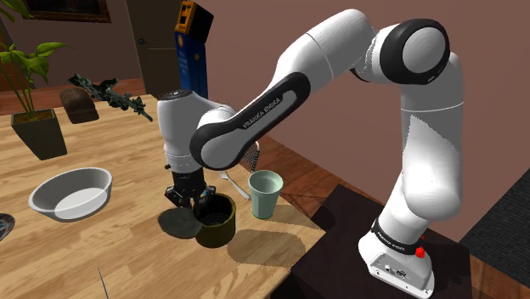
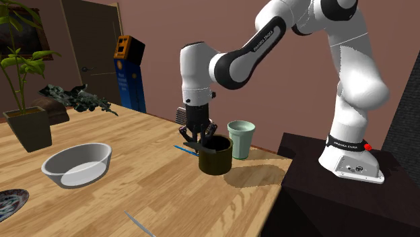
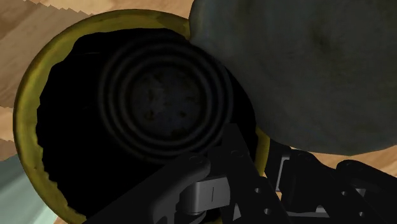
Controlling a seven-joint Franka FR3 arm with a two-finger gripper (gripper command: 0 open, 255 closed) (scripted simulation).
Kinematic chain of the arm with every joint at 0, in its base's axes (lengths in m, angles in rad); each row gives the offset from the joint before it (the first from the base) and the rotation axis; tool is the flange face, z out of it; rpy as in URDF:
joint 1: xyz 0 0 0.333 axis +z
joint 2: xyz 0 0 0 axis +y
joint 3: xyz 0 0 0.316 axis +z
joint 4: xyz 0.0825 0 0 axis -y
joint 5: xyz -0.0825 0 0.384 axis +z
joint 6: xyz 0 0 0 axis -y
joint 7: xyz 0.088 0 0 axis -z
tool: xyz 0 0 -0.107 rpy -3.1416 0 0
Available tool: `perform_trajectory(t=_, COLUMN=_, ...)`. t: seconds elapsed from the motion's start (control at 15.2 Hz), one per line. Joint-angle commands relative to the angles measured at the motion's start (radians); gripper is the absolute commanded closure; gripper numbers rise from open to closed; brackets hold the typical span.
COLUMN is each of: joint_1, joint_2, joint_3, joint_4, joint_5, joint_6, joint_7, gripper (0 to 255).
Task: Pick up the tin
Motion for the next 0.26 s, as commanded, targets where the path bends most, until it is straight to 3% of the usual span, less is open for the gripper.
perform_trajectory(t=0.0, joint_1=-0.005, joint_2=-0.016, joint_3=0.007, joint_4=0.008, joint_5=0.012, joint_6=-0.021, joint_7=-0.007, gripper=255)
perform_trajectory(t=0.2, joint_1=-0.008, joint_2=-0.025, joint_3=0.010, joint_4=0.012, joint_5=0.018, joint_6=-0.034, joint_7=-0.011, gripper=255)
